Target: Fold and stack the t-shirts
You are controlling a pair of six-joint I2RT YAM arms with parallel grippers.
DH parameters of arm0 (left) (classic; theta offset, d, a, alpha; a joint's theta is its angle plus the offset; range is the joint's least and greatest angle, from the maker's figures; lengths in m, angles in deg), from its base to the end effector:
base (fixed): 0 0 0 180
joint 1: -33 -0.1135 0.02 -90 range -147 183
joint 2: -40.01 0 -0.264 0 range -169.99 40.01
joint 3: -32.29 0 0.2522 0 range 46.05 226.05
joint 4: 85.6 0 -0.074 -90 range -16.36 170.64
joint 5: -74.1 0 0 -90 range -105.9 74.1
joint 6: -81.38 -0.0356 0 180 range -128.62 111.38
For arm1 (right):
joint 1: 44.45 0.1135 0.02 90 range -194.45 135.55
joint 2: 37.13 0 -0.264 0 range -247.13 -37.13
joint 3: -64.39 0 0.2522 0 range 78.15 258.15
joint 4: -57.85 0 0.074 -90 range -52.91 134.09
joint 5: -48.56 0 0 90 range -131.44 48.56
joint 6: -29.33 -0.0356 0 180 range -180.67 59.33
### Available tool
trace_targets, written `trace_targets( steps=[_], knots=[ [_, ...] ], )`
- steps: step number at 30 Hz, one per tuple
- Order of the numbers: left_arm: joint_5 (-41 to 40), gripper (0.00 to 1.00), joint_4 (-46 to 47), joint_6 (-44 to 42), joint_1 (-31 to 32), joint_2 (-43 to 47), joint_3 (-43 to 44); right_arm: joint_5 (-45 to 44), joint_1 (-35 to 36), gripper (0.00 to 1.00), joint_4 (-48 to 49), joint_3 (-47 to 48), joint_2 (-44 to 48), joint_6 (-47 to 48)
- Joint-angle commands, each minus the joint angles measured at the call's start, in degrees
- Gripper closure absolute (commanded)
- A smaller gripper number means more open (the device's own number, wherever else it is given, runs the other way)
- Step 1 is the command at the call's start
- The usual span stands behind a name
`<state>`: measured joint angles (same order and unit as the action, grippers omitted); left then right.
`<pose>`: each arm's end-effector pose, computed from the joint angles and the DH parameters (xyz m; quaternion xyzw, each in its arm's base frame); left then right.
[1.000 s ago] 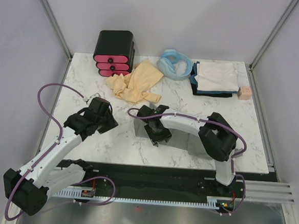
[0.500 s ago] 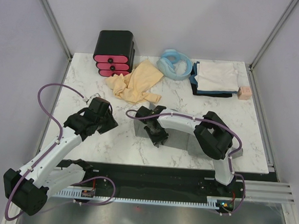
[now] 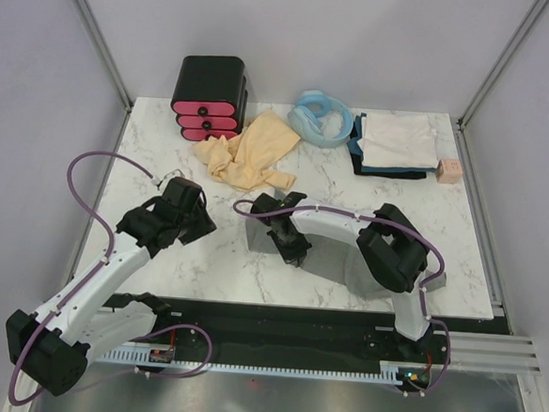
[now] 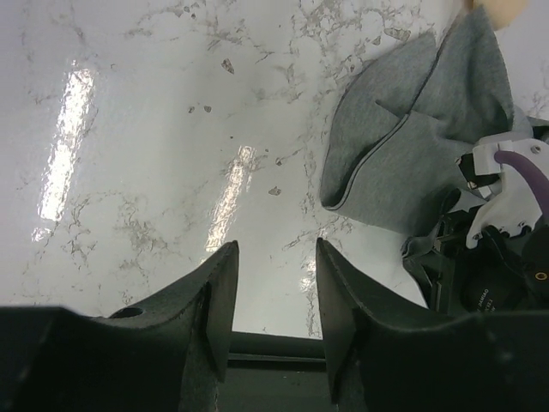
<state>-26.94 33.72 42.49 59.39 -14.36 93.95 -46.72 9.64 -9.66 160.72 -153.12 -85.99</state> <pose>0.1655 -0.0745 0.2726 -0.2318 0.9166 -0.1245 0.3010 0.2247 0.3047 0.1566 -0.2470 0.9676 -0.0197 0.0484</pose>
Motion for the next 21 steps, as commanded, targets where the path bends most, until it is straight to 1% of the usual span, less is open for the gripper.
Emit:
trace_targets(
  steps=[1,4,7,14,17,21],
  knots=[
    [-2.57,0.51,0.25,-2.6,-0.03,-1.17,3.69,-9.83,-1.7,1.0,-4.33,2.94,4.18,-0.6],
    [-2.22,0.51,0.16,-2.42,-0.03,-2.49,4.39,-13.17,-1.96,1.0,-7.4,7.51,6.82,-0.69],
    [-1.96,0.51,0.33,-2.33,-0.03,-2.85,4.75,-13.7,-2.32,1.0,-9.16,10.68,8.84,-0.87],
    [-1.78,0.51,0.51,-2.25,-0.03,-2.06,4.48,-14.15,-2.32,1.0,-10.93,15.08,9.81,-1.05],
    [-1.78,0.52,0.6,-2.25,-0.03,-1.79,4.22,-14.06,-2.32,1.0,-11.11,13.43,8.93,-0.43],
    [-1.96,0.52,0.69,-2.16,-0.02,-1.27,3.52,-12.83,-2.32,1.0,-6.73,10.34,7.44,1.06]
  ],
)
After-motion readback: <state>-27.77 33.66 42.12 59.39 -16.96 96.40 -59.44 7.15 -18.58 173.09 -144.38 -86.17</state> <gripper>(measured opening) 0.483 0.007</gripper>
